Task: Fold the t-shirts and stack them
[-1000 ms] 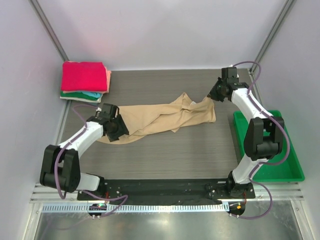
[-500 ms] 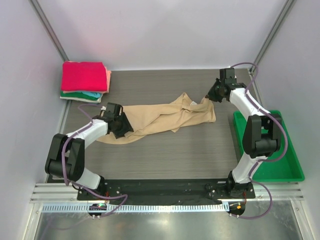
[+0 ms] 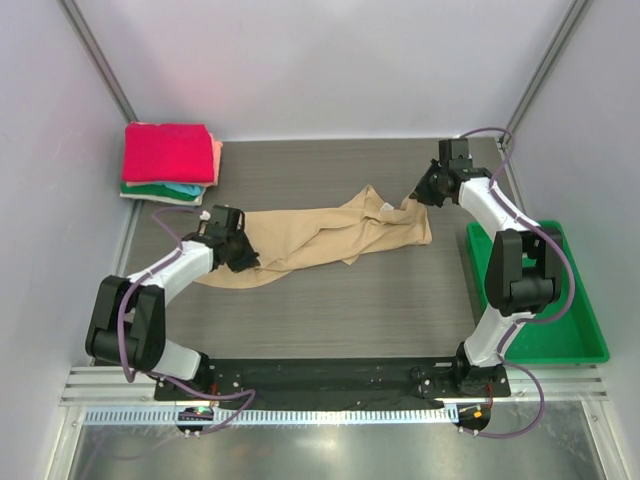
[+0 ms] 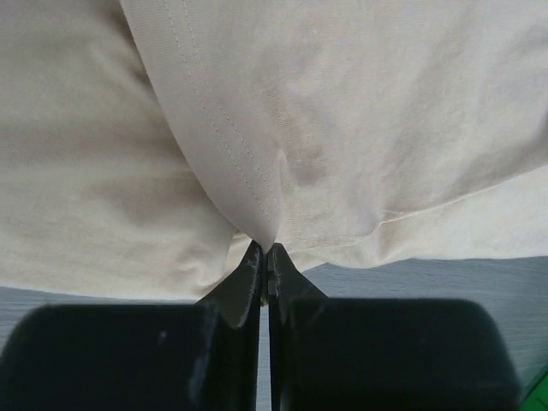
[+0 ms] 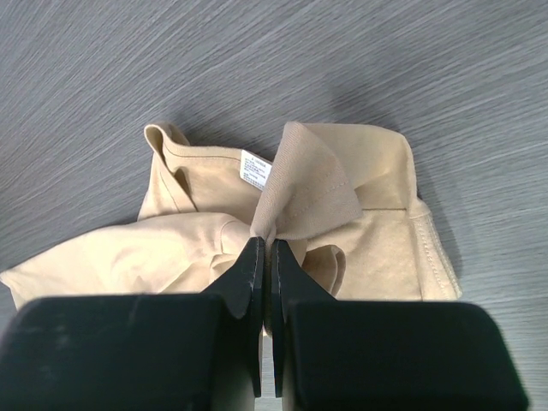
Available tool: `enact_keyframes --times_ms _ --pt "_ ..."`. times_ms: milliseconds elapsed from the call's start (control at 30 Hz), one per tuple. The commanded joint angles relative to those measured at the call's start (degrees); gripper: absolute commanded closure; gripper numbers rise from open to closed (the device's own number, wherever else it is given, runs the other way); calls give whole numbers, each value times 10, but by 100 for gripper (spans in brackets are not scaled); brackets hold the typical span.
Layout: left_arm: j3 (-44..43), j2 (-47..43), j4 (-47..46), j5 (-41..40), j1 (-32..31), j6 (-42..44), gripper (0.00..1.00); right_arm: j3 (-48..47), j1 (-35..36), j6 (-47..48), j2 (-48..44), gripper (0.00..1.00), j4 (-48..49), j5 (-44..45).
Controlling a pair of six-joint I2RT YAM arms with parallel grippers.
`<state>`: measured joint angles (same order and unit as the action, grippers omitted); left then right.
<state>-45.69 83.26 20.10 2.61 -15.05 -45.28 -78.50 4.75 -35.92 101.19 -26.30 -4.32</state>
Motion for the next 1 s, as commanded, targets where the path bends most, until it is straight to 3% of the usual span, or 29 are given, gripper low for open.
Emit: enact_keyframes --times_ms 0,167,300,467,700,967 --pt "-18 -32 11 -8 -4 0 100 4 3 0 -25 99 17 -9" --pt "-31 -71 37 -19 -3 10 100 12 3 -2 -38 99 17 -10" --pt "-89 -136 119 -56 -3 27 100 10 3 -4 -82 99 15 -13" --pt "-225 -235 231 -117 -4 67 100 -37 2 3 -151 99 -19 -28" --pt "-378 -357 285 -149 -4 99 100 -94 2 10 -312 99 -47 -19" --pt "-583 -398 347 -163 -3 138 100 -232 2 9 -468 99 -78 4"
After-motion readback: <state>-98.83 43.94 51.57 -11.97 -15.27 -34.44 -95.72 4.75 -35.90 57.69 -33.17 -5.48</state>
